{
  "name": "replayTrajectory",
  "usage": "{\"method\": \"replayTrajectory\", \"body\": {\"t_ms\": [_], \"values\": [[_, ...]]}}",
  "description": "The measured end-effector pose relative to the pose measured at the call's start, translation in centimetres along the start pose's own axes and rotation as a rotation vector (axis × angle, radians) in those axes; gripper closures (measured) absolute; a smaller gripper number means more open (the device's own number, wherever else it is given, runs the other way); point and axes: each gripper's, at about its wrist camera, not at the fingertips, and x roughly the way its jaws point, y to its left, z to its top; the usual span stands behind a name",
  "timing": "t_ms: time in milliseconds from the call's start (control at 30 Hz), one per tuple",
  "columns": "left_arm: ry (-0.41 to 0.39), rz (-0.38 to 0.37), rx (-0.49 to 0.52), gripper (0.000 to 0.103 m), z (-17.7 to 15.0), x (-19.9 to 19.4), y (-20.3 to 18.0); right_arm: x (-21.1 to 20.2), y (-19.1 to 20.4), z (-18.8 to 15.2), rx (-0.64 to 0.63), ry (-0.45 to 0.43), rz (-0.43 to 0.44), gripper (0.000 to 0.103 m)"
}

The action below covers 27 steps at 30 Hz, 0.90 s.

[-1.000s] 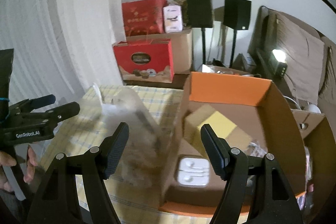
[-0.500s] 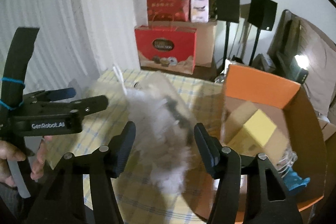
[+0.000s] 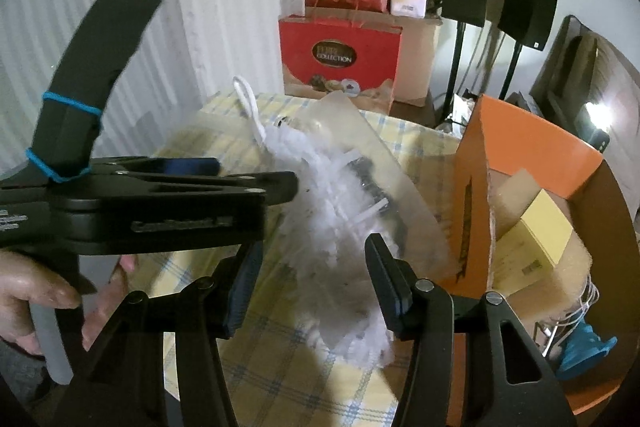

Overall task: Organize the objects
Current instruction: 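Move both tools back toward the clear bag of white fluffy material, then grasp the white duster in the clear bag with the left tool and pull it out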

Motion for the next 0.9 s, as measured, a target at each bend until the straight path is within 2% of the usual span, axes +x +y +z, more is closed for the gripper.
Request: {"method": "replayTrajectory", "body": {"t_ms": [200, 267, 333, 567, 600, 700, 733, 767, 800, 833, 867, 900], "values": [[0.049, -0.053, -0.007, 0.069, -0.3, 1.6, -0.5, 0.5, -0.1, -0.1, 0.0, 0.015, 0.005, 0.049], [0.063, -0.08, -0.017, 0.09, -0.4, 1.8, -0.5, 0.6, -0.1, -0.2, 0.002, 0.018, 0.007, 0.049], [0.068, -0.095, -0.024, 0.102, -0.4, 1.8, -0.4, 0.7, -0.2, -0.2, 0.01, 0.019, 0.013, 0.049], [0.014, -0.128, -0.049, 0.102, -0.1, -0.4, 0.2, 0.6, -0.1, -0.1, 0.014, 0.02, 0.023, 0.049], [-0.004, -0.101, -0.068, 0.102, 0.0, -0.6, 0.2, 0.7, -0.1, -0.1, 0.014, 0.022, 0.025, 0.049], [0.027, -0.093, -0.084, 0.1, 0.3, -0.1, 0.4, 1.0, 0.1, -0.2, 0.011, 0.032, 0.021, 0.049], [0.036, -0.098, -0.097, 0.093, 0.2, 0.2, 0.5, 1.0, 0.1, -0.2, 0.011, 0.034, 0.021, 0.049], [0.043, -0.102, -0.11, 0.077, 0.2, 0.5, 0.7, 0.9, 0.1, -0.3, 0.013, 0.035, 0.023, 0.049], [0.044, -0.106, -0.124, 0.067, 0.0, 0.7, 0.8, 0.9, 0.1, -0.4, 0.013, 0.035, 0.025, 0.049], [0.038, -0.109, -0.139, 0.049, 0.0, 0.8, 0.9, 0.8, 0.1, -0.4, 0.01, 0.037, 0.023, 0.049], [0.031, -0.111, -0.148, 0.043, -0.2, 0.8, 0.8, 0.8, 0.1, -0.5, 0.008, 0.038, 0.02, 0.049], [0.029, -0.118, -0.155, 0.043, -0.1, 0.9, 0.6, 0.8, 0.1, -0.5, 0.006, 0.04, 0.017, 0.049]]}}
